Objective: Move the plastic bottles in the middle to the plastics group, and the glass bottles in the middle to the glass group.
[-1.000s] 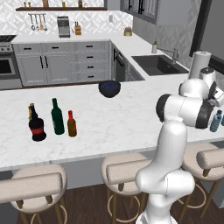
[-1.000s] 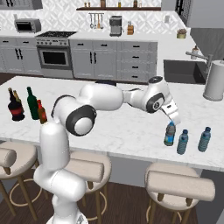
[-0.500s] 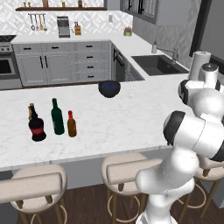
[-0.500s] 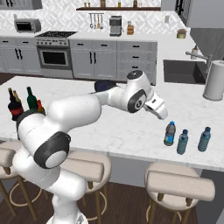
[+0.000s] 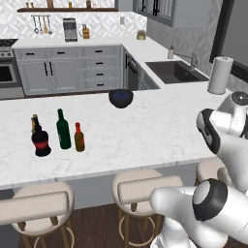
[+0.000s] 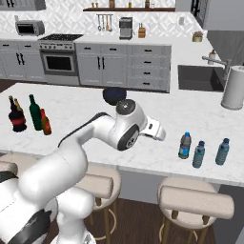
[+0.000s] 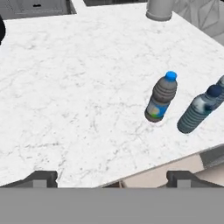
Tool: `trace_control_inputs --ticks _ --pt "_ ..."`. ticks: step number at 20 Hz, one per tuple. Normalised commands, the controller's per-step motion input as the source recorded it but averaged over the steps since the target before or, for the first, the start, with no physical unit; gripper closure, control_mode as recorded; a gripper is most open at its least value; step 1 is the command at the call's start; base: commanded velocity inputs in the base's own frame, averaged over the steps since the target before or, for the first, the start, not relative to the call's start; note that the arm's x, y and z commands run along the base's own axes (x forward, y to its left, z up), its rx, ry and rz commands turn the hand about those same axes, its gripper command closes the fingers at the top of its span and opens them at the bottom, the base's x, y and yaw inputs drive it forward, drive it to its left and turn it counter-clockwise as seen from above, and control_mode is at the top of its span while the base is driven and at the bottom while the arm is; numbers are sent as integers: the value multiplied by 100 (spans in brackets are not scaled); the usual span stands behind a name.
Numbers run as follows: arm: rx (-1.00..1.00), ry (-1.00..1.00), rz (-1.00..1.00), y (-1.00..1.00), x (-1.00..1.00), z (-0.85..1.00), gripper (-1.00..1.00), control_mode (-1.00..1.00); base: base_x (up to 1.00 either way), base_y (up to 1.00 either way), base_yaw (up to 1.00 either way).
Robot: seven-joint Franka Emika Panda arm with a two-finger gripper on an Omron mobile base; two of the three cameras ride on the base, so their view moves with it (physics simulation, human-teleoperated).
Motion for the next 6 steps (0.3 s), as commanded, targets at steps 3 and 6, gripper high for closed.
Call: trace_control_inputs --ticks 3,6 --pt "0 -2 14 19 -44 0 -100 -100 0 0 0" --pt "0 -8 14 5 -30 6 -100 -100 0 0 0"
